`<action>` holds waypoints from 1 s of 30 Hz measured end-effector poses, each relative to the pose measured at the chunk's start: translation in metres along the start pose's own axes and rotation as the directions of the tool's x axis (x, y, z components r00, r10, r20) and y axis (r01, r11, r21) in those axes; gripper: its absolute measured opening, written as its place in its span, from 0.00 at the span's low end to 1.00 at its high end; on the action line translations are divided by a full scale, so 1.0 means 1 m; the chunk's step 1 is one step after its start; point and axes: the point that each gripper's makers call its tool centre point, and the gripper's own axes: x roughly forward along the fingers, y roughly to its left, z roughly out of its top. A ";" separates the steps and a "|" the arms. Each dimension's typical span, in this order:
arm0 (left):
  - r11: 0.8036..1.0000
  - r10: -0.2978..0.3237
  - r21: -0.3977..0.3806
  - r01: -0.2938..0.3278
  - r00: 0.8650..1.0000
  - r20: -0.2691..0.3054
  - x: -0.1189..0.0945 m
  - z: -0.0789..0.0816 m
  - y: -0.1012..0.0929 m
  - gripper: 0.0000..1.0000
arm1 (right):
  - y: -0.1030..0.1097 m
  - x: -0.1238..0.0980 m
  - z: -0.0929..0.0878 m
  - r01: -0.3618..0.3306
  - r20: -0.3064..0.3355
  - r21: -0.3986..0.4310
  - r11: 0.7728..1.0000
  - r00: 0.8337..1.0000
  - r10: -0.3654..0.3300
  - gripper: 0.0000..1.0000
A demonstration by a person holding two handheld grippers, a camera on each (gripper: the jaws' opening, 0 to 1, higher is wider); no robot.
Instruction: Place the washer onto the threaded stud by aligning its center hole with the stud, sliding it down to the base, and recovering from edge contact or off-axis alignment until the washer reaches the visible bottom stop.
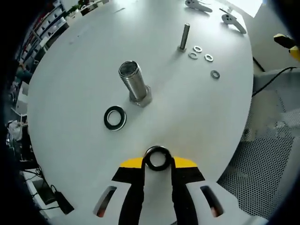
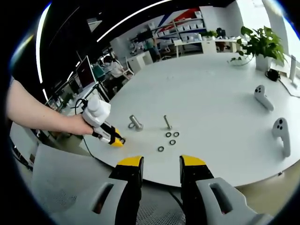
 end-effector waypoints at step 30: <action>0.982 -0.014 0.189 0.003 0.998 0.053 -0.047 0.047 0.013 0.19 | 0.000 0.000 -0.001 -0.008 -0.004 -0.001 1.000 1.000 0.008 0.33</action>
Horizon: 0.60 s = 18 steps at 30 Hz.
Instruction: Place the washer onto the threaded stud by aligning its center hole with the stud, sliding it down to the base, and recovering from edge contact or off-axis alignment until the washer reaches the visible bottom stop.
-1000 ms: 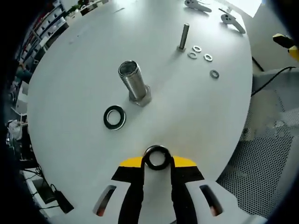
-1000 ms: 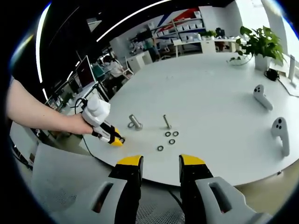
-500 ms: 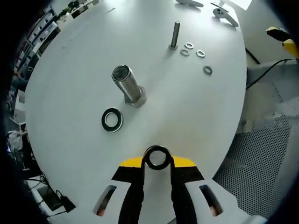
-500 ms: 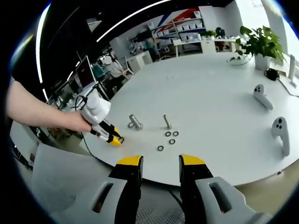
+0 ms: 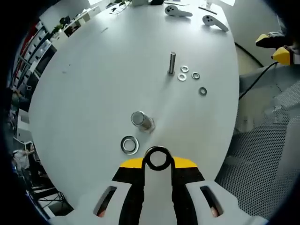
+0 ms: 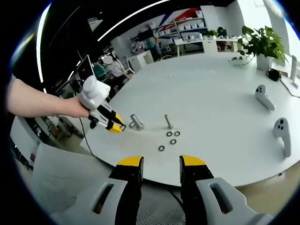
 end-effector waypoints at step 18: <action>0.998 0.020 0.060 -0.022 0.999 0.030 -0.007 0.037 0.016 0.19 | 0.000 0.000 0.000 0.001 0.001 0.003 1.000 1.000 -0.001 0.33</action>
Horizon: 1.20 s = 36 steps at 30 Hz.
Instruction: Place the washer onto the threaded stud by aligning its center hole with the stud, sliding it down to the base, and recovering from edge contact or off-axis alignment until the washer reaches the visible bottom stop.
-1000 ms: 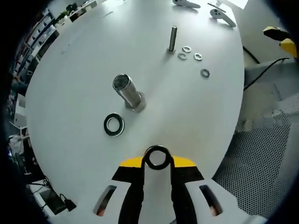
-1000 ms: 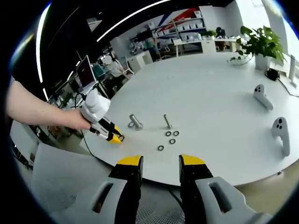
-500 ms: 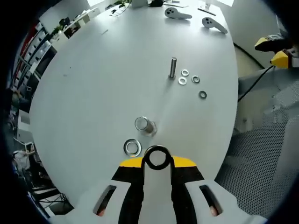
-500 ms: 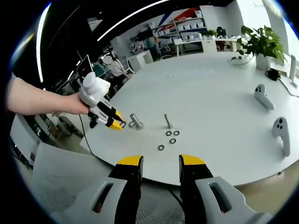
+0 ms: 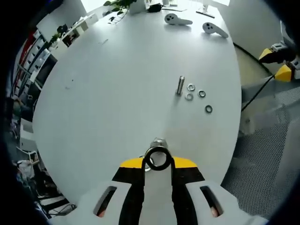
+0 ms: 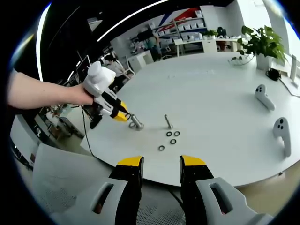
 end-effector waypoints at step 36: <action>0.994 -0.040 0.097 0.048 0.996 -0.078 0.054 -0.002 -0.003 0.19 | -0.003 0.000 0.000 0.012 0.000 0.011 1.000 1.000 -0.012 0.33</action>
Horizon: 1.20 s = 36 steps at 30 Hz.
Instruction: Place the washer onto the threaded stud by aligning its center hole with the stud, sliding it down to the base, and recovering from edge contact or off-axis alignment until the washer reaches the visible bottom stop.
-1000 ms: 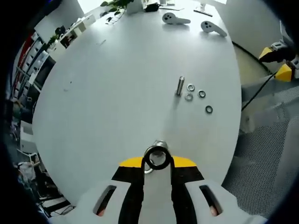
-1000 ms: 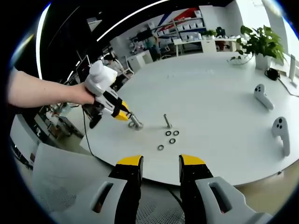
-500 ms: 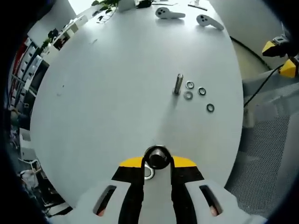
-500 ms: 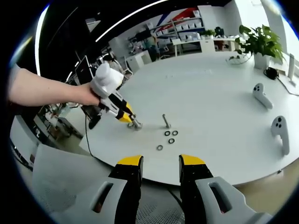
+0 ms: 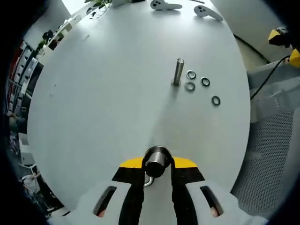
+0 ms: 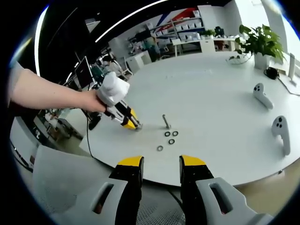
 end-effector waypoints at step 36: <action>0.996 0.001 -0.091 0.009 0.995 0.104 -0.011 -0.019 0.012 0.21 | 0.001 0.002 -0.006 -0.007 -0.039 -0.020 1.000 0.999 0.006 0.32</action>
